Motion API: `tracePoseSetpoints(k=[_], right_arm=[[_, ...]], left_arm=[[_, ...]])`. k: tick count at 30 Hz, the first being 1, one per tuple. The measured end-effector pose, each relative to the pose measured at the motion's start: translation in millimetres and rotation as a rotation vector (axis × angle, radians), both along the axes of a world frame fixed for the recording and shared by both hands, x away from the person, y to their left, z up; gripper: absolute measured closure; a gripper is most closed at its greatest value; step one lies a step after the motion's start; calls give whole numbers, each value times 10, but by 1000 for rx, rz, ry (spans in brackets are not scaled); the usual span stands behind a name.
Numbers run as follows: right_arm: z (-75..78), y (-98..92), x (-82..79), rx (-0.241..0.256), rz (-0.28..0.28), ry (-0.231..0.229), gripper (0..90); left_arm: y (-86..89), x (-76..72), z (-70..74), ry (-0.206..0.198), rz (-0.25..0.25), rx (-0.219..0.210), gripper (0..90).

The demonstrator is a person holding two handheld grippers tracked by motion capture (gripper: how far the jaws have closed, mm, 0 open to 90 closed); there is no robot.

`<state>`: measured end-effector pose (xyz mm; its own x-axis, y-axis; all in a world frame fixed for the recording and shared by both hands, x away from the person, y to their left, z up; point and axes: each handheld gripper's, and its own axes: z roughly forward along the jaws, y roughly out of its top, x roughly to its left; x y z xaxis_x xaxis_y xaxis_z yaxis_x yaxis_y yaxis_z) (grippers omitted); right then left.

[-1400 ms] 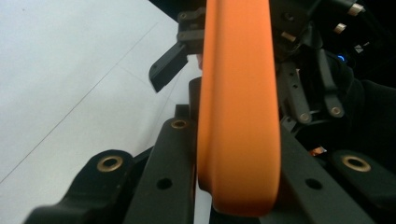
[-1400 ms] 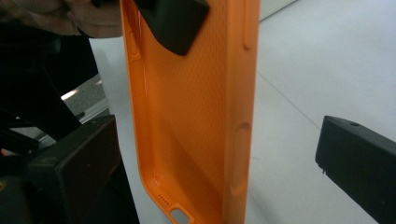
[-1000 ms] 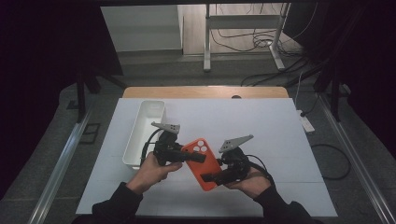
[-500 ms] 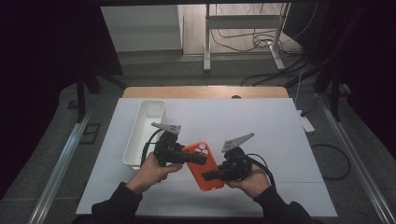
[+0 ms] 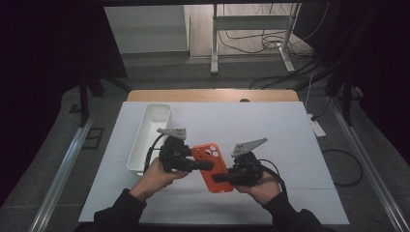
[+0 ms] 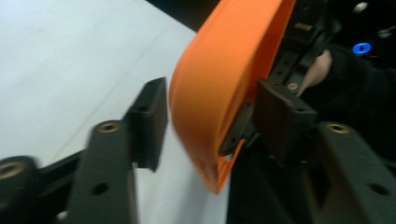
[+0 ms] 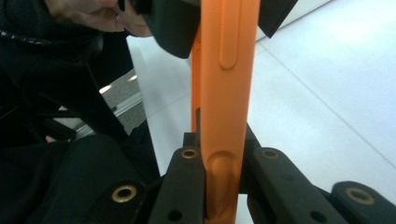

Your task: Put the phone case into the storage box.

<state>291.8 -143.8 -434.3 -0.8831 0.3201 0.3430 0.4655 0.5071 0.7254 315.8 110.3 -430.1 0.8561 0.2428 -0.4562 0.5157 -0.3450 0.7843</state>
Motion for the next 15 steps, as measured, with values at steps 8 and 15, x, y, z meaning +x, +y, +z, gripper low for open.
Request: tracePoseSetpoints(k=[8, 15], right_arm=[[23, -59, 19, -7, -60, -39, 856], [36, -92, 30, -23, -103, -75, 856]], left_arm=[[29, -16, 46, -44, 114, 65, 193], [23, -60, 91, -93, 216, 163, 46]])
